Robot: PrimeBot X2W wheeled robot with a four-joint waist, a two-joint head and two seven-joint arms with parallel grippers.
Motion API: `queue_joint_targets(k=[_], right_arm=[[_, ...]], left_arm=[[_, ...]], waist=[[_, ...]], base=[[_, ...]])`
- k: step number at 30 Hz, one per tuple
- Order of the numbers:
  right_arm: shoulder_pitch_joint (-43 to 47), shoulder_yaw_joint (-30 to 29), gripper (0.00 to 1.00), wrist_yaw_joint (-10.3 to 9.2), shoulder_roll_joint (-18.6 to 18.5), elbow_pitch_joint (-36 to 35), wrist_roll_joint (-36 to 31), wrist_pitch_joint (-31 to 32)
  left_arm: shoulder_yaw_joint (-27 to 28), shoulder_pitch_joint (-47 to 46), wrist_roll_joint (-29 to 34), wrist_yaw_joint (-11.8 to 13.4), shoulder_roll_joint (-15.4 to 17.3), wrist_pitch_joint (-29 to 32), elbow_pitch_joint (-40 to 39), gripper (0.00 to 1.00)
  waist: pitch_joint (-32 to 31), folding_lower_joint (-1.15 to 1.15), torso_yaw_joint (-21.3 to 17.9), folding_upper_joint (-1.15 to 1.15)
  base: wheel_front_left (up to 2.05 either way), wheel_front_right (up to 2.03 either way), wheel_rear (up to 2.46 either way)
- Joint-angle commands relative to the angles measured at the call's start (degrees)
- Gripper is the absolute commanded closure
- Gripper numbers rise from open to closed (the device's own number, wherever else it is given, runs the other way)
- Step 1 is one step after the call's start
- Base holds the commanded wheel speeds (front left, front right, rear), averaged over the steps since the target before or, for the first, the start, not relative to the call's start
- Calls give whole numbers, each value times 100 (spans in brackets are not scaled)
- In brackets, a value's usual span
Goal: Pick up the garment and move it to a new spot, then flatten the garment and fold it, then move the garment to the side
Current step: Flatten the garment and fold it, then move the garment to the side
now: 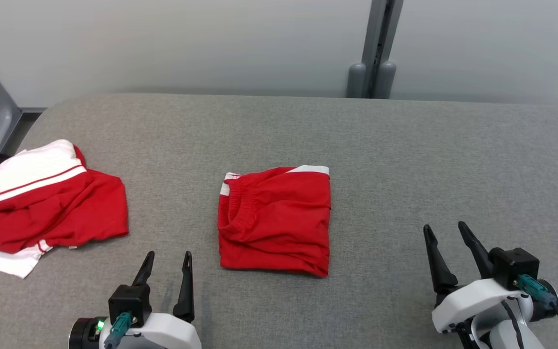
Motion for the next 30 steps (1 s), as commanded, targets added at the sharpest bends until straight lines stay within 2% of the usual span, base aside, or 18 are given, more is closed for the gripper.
queue_joint_targets(k=[1,6,17,30], right_arm=[[100,-69,0,0,-25,-87,-64,0],[419,-263,0,0,-21,-350,-4,1],[762,-107,0,0,-22,-557,124,1],[778,7,0,0,-23,-569,229,1]], left_arm=[[56,92,69,-31,24,-9,-31,0],[205,265,197,-44,22,-9,-115,0],[558,625,378,-57,24,-9,-219,0],[603,709,388,-56,24,-9,-259,0]], waist=[[-87,0,-125,0],[-237,0,-332,0],[-478,0,-709,0],[-455,0,-662,0]], base=[[0,0,0],[0,0,0],[0,0,0],[0,0,0]])
